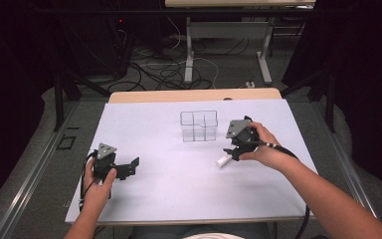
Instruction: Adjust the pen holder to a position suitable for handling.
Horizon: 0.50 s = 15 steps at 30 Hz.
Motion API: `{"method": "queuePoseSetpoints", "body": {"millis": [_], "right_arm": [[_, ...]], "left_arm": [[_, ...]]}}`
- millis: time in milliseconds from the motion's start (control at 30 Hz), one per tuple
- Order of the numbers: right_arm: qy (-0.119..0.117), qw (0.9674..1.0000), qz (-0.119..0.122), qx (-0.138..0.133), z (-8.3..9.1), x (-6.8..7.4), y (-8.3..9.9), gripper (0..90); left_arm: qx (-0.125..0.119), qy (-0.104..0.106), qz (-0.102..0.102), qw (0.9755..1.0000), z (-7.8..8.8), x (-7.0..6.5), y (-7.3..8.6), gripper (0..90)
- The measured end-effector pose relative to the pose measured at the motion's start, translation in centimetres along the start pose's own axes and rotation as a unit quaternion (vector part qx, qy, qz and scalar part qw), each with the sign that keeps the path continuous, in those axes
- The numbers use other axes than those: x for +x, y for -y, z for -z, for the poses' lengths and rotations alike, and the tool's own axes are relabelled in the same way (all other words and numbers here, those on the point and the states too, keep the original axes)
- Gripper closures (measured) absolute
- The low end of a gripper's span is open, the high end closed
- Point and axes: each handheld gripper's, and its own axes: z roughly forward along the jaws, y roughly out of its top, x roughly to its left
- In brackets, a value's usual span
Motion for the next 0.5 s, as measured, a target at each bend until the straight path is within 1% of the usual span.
{"method": "queuePoseSetpoints", "body": {"millis": [33, 67, 167, 200, 233, 267, 300, 333, 367, 400, 433, 467, 500], "right_arm": [[0.008, 0.9999, 0.01, -0.004, 0.1, 0.3, 0.0, 10.8], [0.012, 0.9997, 0.02, -0.005, 0.1, 0.4, 0.1, 11.3], [0.027, 0.9986, 0.046, -0.004, 0.2, 1.0, 0.5, 14.8], [0.033, 0.9979, 0.056, -0.003, 0.2, 1.3, 0.6, 14.9], [0.037, 0.9967, 0.073, 0.002, 0.1, 1.6, 0.8, 15.0], [0.041, 0.9952, 0.088, -0.002, 0.1, 1.8, 1.0, 15.1], [0.04, 0.9942, 0.099, -0.006, 0.1, 2.1, 1.1, 15.2], [0.039, 0.9935, 0.107, -0.004, 0.1, 2.4, 1.3, 15.3], [0.04, 0.9919, 0.12, -0.01, -0.1, 2.6, 1.5, 15.3], [0.041, 0.9909, 0.128, -0.005, 0.0, 2.8, 1.7, 15.3], [0.053, 0.9889, 0.136, -0.029, -0.3, 3.1, 2.0, 15.3], [0.054, 0.9868, 0.151, -0.022, -0.3, 3.3, 2.0, 15.3], [0.062, 0.9828, 0.172, -0.024, -0.3, 3.4, 2.1, 15.3]], "left_arm": [[-0.004, -0.001, 0.0, 1.0, -0.1, 0.0, 0.0, 0.1], [0.0, 0.0, 0.0, 1.0, 0.0, 0.0, 0.0, 0.1], [0.001, -0.001, -0.001, 1.0, 0.0, 0.0, 0.0, 0.1], [0.004, -0.002, -0.003, 1.0, 0.0, 0.0, 0.0, 0.1], [0.004, -0.003, -0.005, 1.0, 0.0, 0.0, 0.0, 0.1], [0.003, -0.003, -0.006, 1.0, 0.0, 0.0, 0.0, 0.1], [0.003, -0.003, -0.006, 1.0, -0.1, 0.0, 0.0, 0.1], [0.005, -0.001, -0.003, 1.0, -0.1, -0.1, 0.1, 0.1], [0.005, -0.001, -0.003, 1.0, -0.1, -0.1, 0.1, 0.1], [0.005, -0.001, -0.004, 1.0, -0.1, -0.1, 0.1, 0.1], [0.006, -0.001, -0.005, 1.0, -0.1, -0.1, 0.0, 0.1], [0.005, -0.002, -0.005, 1.0, -0.1, -0.1, 0.1, 0.1], [0.005, -0.001, -0.005, 1.0, -0.1, -0.1, 0.1, 0.1]]}}
